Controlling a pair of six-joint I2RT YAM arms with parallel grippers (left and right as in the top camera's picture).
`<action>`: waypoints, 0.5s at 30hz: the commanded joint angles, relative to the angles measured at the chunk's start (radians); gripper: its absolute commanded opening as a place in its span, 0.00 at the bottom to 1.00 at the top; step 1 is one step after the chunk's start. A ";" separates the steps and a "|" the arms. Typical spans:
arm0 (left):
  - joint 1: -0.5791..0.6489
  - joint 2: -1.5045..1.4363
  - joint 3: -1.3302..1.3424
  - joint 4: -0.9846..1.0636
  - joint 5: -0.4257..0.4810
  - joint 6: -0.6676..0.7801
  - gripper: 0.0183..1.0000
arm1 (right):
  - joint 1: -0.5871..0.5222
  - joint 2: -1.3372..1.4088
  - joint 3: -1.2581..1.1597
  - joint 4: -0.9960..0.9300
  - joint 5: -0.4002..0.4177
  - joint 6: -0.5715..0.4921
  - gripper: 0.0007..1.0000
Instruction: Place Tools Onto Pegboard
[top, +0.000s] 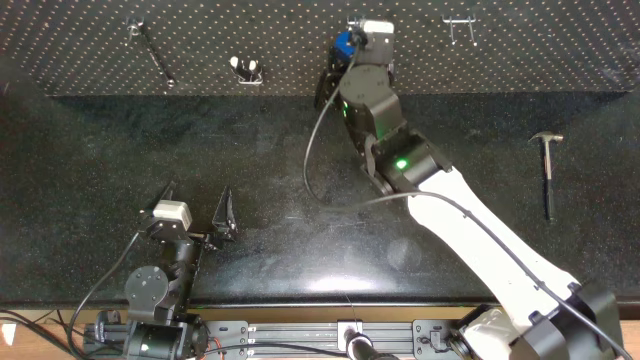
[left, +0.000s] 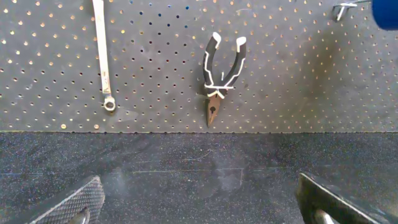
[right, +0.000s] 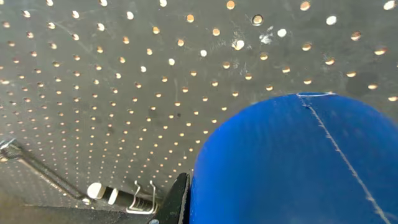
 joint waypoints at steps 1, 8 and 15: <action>0.002 -0.012 -0.001 -0.008 -0.011 0.013 0.99 | -0.015 0.034 0.066 -0.006 -0.006 0.011 0.07; 0.002 -0.012 -0.001 -0.008 -0.011 0.013 0.99 | -0.031 0.063 0.074 -0.006 -0.006 0.027 0.07; 0.002 -0.012 -0.001 -0.008 -0.011 0.013 0.99 | -0.034 0.066 0.075 0.018 -0.006 0.026 0.07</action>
